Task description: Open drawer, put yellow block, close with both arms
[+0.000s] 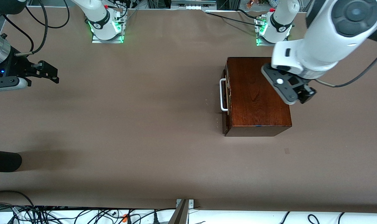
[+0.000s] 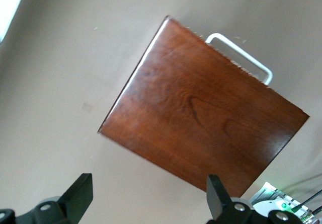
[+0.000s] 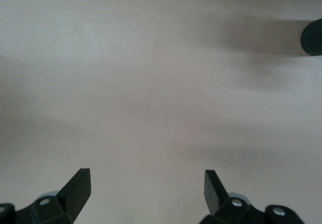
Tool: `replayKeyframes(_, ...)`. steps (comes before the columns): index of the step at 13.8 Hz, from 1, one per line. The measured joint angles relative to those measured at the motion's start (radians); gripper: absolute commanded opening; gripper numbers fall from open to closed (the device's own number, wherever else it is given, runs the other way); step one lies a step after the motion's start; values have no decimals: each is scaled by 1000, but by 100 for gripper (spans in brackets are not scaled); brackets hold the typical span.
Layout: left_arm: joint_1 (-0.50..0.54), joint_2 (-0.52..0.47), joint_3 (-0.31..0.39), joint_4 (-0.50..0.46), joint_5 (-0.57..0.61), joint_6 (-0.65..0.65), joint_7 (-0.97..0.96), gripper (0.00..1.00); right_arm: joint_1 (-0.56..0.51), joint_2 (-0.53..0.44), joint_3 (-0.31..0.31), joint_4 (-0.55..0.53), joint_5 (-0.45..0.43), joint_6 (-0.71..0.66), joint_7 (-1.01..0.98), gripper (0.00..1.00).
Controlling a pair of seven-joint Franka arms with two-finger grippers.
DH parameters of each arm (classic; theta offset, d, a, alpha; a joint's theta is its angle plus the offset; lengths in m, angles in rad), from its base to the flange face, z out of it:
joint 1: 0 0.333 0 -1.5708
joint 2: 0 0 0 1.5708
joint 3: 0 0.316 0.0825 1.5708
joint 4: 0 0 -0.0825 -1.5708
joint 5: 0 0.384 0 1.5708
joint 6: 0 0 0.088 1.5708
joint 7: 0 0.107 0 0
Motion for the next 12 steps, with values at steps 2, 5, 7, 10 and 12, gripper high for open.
replayKeyframes(2, -17, -43, 114, -21, -87, 0, -54, 100, 0, 0, 0, 0, 0, 0, 0, 100)
replayKeyframes(5, -66, -144, 354, -144, -234, 71, -156, 100, 0, 0, 0, 0, 0, 0, 0, 100)
replayKeyframes(7, -62, -215, 401, -255, -240, 148, -339, 100, 0, 0, 0, 0, 0, 0, 0, 100)
replayKeyframes(10, -11, -313, 406, -411, -240, 259, -467, 100, 0, 0, 0, 0, 0, 0, 0, 100)
replayKeyframes(12, 26, -351, 396, -476, -227, 322, -477, 100, 0, 0, 0, 0, 0, 0, 0, 100)
